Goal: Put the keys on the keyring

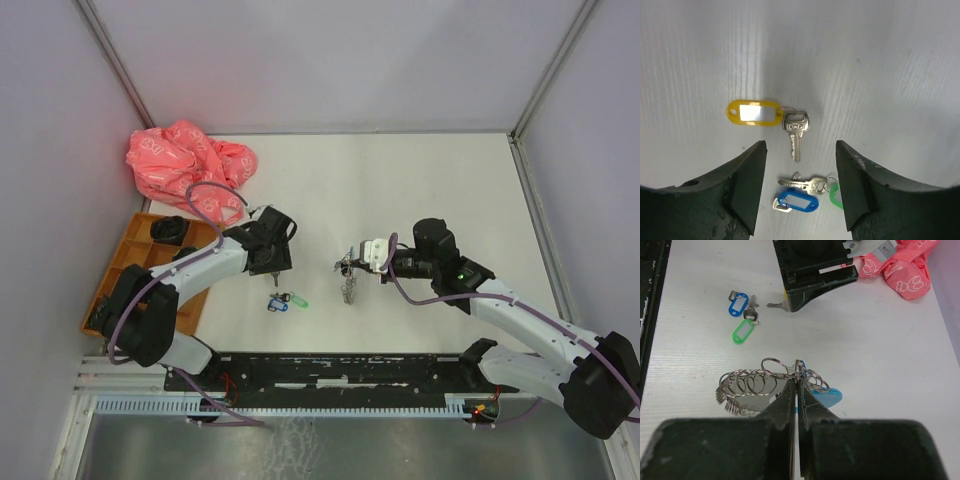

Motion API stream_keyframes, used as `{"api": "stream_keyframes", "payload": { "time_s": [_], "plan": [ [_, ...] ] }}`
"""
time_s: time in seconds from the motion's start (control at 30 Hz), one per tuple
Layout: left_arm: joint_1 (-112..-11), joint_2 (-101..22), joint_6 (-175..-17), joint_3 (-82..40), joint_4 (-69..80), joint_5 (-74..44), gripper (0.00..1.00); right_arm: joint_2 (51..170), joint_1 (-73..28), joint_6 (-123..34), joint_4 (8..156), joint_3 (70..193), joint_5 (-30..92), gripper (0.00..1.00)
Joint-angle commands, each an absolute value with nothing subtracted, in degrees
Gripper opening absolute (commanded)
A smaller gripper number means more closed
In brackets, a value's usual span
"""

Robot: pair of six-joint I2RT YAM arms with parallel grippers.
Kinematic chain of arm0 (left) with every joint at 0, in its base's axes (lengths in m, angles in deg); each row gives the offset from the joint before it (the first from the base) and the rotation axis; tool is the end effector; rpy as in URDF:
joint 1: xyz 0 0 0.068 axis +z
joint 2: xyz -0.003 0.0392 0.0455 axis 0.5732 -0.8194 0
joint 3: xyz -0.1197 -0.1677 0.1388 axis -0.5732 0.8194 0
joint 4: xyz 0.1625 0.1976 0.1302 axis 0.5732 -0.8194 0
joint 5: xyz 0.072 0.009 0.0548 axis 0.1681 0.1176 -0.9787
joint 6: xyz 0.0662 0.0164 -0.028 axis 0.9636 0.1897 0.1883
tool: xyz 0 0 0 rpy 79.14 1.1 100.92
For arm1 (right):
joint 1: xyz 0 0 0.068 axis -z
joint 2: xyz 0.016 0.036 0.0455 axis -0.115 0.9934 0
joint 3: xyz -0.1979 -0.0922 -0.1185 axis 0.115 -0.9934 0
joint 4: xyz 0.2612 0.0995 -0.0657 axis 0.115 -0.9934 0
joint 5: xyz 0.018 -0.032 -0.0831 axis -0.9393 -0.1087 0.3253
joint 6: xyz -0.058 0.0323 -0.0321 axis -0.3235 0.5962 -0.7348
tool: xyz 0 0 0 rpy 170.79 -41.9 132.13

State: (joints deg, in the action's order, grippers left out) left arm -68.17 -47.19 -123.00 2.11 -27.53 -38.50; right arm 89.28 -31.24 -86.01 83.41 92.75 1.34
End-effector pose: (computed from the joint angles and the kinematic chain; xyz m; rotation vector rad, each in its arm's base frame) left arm 0.2646 -0.1541 0.1274 -0.2081 2.6291 -0.0610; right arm 0.2036 0.2058 0.2238 -1.4624 1.2603 0.6753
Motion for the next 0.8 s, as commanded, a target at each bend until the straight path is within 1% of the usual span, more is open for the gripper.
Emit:
{"api": "stream_keyframes", "payload": {
  "time_s": [0.0,0.2,0.47,0.77],
  "plan": [
    [-65.16,-50.37,-118.85,-1.04,-26.78,-41.68,0.64,88.47,-31.50,-85.73,87.86,93.20,0.51,0.01],
    [-63.22,-52.03,-117.88,-0.41,-22.30,-36.47,0.63,88.89,-31.50,-85.82,87.81,93.22,0.81,0.01],
    [-62.80,-54.82,-118.52,0.18,-20.32,-33.16,0.57,88.67,-31.46,-85.84,87.74,93.25,1.08,0.01],
    [-63.53,-55.94,-119.91,-0.62,-17.58,-25.84,0.51,88.60,-31.45,-85.80,87.74,93.28,1.22,0.01]
  ]
}}
